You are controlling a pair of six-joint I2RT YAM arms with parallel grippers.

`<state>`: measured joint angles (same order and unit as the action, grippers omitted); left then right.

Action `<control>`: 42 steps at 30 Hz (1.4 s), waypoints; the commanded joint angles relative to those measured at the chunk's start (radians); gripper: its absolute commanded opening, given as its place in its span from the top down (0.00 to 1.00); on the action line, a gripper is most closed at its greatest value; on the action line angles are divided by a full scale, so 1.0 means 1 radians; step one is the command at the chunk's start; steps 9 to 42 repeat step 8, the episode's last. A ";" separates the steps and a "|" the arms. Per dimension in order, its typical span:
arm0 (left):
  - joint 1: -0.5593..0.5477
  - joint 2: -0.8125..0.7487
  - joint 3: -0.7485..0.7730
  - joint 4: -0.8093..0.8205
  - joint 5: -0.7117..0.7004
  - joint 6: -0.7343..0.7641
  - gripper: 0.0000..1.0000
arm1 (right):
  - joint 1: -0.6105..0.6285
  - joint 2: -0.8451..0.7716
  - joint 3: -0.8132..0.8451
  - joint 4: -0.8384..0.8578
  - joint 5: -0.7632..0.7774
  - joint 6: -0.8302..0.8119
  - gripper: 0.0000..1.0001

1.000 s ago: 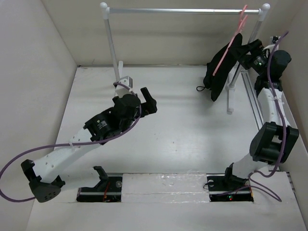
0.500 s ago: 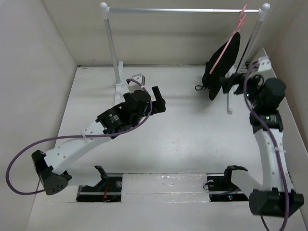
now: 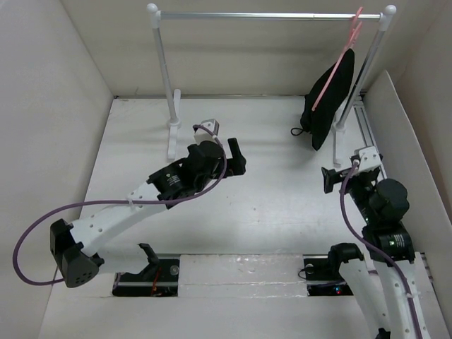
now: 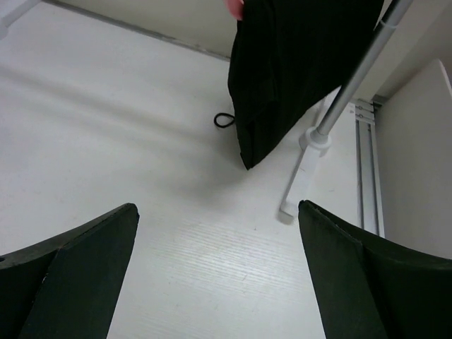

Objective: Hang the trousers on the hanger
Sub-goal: Hang the hanger with trousers onto the clothesline

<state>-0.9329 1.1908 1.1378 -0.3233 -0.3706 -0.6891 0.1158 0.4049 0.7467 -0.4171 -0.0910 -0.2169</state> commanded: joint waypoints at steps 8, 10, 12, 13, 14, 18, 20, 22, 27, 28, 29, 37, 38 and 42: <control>0.014 -0.053 -0.036 0.070 0.010 -0.006 0.03 | 0.013 0.071 0.036 -0.052 0.114 -0.041 0.00; 0.014 -0.053 -0.036 0.070 0.010 -0.006 0.03 | 0.013 0.071 0.036 -0.052 0.114 -0.041 0.00; 0.014 -0.053 -0.036 0.070 0.010 -0.006 0.03 | 0.013 0.071 0.036 -0.052 0.114 -0.041 0.00; 0.014 -0.053 -0.036 0.070 0.010 -0.006 0.03 | 0.013 0.071 0.036 -0.052 0.114 -0.041 0.00; 0.014 -0.053 -0.036 0.070 0.010 -0.006 0.03 | 0.013 0.071 0.036 -0.052 0.114 -0.041 0.00; 0.014 -0.053 -0.036 0.070 0.010 -0.006 0.03 | 0.013 0.071 0.036 -0.052 0.114 -0.041 0.00; 0.014 -0.053 -0.036 0.070 0.010 -0.006 0.03 | 0.013 0.071 0.036 -0.052 0.114 -0.041 0.00; 0.014 -0.053 -0.036 0.070 0.010 -0.006 0.03 | 0.013 0.071 0.036 -0.052 0.114 -0.041 0.00; 0.014 -0.053 -0.036 0.070 0.010 -0.006 0.03 | 0.013 0.071 0.036 -0.052 0.114 -0.041 0.00; 0.014 -0.053 -0.036 0.070 0.010 -0.006 0.03 | 0.013 0.071 0.036 -0.052 0.114 -0.041 0.00; 0.014 -0.053 -0.036 0.070 0.010 -0.006 0.03 | 0.013 0.071 0.036 -0.052 0.114 -0.041 0.00; 0.014 -0.053 -0.036 0.070 0.010 -0.006 0.03 | 0.013 0.071 0.036 -0.052 0.114 -0.041 0.00; 0.014 -0.053 -0.036 0.070 0.010 -0.006 0.03 | 0.013 0.071 0.036 -0.052 0.114 -0.041 0.00; 0.014 -0.053 -0.036 0.070 0.010 -0.006 0.03 | 0.013 0.071 0.036 -0.052 0.114 -0.041 0.00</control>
